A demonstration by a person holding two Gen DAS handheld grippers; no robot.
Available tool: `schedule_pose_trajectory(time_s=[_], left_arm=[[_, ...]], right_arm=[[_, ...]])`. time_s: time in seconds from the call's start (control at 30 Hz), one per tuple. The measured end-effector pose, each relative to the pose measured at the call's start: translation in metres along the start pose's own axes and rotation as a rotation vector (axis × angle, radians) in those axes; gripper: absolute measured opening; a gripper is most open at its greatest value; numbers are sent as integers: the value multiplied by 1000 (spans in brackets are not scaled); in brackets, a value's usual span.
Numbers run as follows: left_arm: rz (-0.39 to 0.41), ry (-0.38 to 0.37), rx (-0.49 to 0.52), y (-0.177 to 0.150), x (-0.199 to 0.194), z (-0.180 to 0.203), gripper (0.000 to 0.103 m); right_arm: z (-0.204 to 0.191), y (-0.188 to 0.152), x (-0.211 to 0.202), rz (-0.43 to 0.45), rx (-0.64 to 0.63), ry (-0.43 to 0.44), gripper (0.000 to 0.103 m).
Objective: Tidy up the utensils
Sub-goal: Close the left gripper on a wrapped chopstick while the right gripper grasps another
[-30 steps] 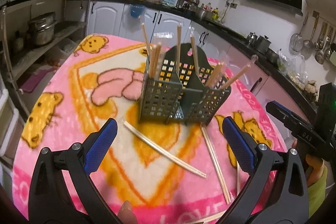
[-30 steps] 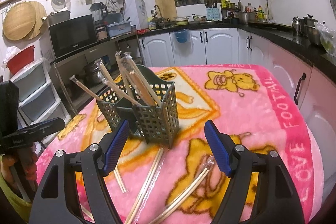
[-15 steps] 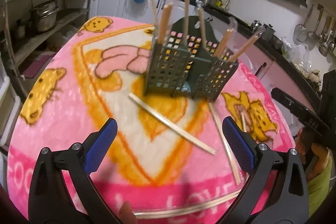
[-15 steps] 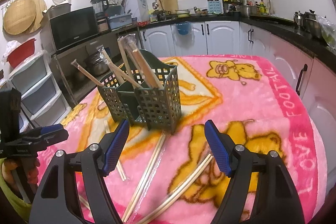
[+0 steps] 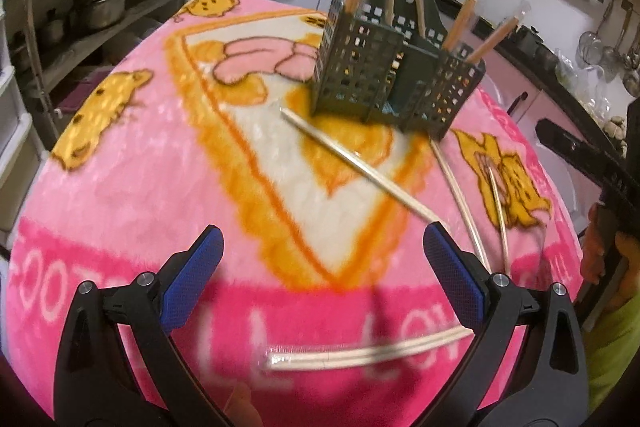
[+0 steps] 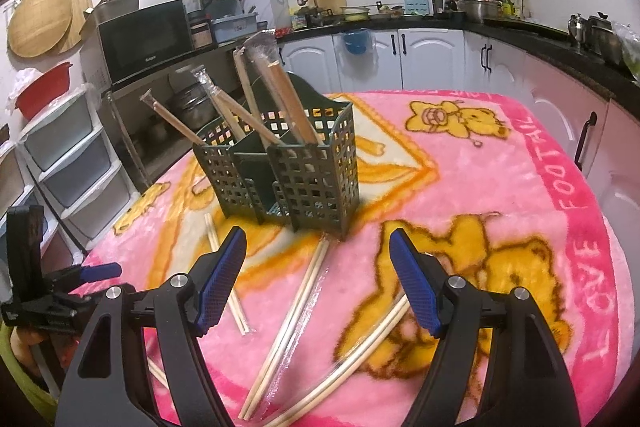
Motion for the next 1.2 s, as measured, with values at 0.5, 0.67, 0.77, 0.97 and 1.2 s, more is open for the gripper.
schedule_pose_trajectory(time_s=[0.5,0.67,0.77,0.97,1.2], left_arm=[[-81,-202,302,-48,8,93,92],[-128,-289,395,-65,10,119,87],[-150,-307,460,-73,13,129,82],[-190,-363,556,-87,22,148,69],[-212,-379,648,-91,30,158,58]], right_arm=[[8,-23,39,-141,-1,10,71],[9,-34,56,-195,8,24,71],[7,-37,64,-220,-1,24,69],[4,-47,81,-272,-2,25,58],[9,-52,105,-328,39,6,45]])
Point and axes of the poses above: each gripper's, at about its wrist camera, not at the fingertips, and x roughly the way its jaws point, z to its right, y to its top, the point moved 9 cm from there along x, roughly the way its jaws point, and after that the axes turned 8 degrees about z, right-handed, at the moved point
